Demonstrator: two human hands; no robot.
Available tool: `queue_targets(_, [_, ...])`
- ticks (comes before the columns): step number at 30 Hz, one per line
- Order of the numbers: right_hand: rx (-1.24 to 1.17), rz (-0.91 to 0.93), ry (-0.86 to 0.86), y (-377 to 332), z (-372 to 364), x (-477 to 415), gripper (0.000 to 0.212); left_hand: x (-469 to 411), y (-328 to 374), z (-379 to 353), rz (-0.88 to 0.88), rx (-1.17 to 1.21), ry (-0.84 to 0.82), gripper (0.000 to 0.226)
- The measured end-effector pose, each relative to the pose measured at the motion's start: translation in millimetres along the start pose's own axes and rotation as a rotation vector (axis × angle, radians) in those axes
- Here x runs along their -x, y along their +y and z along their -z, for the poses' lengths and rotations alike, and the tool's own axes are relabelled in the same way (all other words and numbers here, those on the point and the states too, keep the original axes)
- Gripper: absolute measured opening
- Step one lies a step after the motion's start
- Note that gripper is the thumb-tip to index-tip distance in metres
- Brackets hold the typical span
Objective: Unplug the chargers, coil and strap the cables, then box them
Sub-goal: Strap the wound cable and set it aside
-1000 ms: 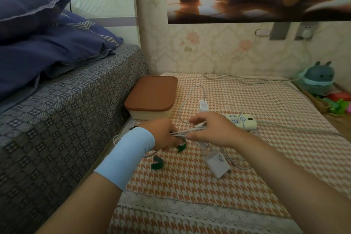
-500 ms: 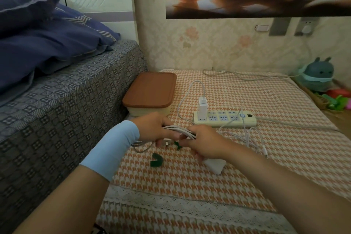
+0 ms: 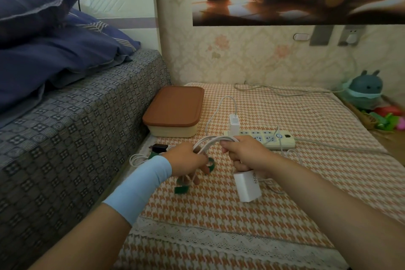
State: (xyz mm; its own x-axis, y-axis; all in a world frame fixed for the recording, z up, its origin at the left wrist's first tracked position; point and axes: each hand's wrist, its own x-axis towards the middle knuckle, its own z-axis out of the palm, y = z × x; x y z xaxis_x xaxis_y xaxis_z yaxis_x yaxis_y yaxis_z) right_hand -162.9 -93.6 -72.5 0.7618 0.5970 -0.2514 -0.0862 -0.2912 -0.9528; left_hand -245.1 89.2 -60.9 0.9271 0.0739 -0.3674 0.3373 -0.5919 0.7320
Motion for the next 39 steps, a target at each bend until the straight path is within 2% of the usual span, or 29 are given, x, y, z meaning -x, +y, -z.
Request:
queue_targets(3, [-0.083,0.015,0.016,-1.6,-0.1,0.9,0.026,-2.1,3.3,-4.6,-0.006,0.186,0.129,0.022])
queue_targets(5, [-0.050,0.033,0.026,-2.3,-1.2,1.9,0.028,-6.0,2.8,-5.0,-0.029,0.348,0.204,0.020])
queue_targets(8, [0.038,0.052,0.056,-1.7,-6.8,1.7,0.034,-10.9,1.1,-12.8,-0.073,0.652,0.160,0.014])
queue_targets(12, [0.140,0.037,0.022,6.3,-21.8,4.2,0.046,-16.5,0.4,-34.4,-0.081,0.812,0.171,0.017])
queue_targets(13, [0.174,0.045,0.017,10.1,-25.1,3.4,0.045,-18.6,-0.6,-40.5,-0.083,0.841,0.172,0.025])
queue_targets(15, [0.270,0.076,0.032,16.4,-32.6,1.0,0.038,-24.1,-3.9,-51.6,-0.091,0.822,0.196,0.055])
queue_targets(17, [0.332,0.097,0.038,21.8,-41.0,-3.3,0.031,-27.6,-4.7,-61.4,-0.098,0.746,0.270,0.067])
queue_targets(20, [0.228,0.065,-0.018,24.8,-46.3,-8.1,0.033,-32.5,-6.8,-61.0,-0.051,0.776,0.332,0.062])
queue_targets(23, [0.386,0.181,-0.061,18.6,-43.0,-2.7,0.027,-37.5,-11.9,-55.7,0.007,0.774,0.334,0.068])
queue_targets(26, [0.359,0.155,-0.118,15.4,-37.4,-3.8,0.013,-42.4,-13.0,-51.7,0.036,0.829,0.364,0.048])
queue_targets(28, [0.283,0.093,-0.121,18.6,-31.4,-5.0,0.017,-44.3,-10.8,-47.7,0.065,0.868,0.337,0.059])
queue_targets(30, [0.248,0.032,-0.130,21.7,-25.3,-6.6,0.012,-46.3,-11.7,-42.4,0.084,0.910,0.336,0.069])
queue_targets(36, [0.272,0.030,-0.166,21.1,-28.9,-5.2,0.034,-47.9,-17.9,-39.8,0.060,0.931,0.348,0.070])
queue_targets(39, [0.300,0.017,-0.172,19.1,-30.6,-5.2,0.033,-46.2,-20.1,-46.9,0.037,0.874,0.335,0.075])
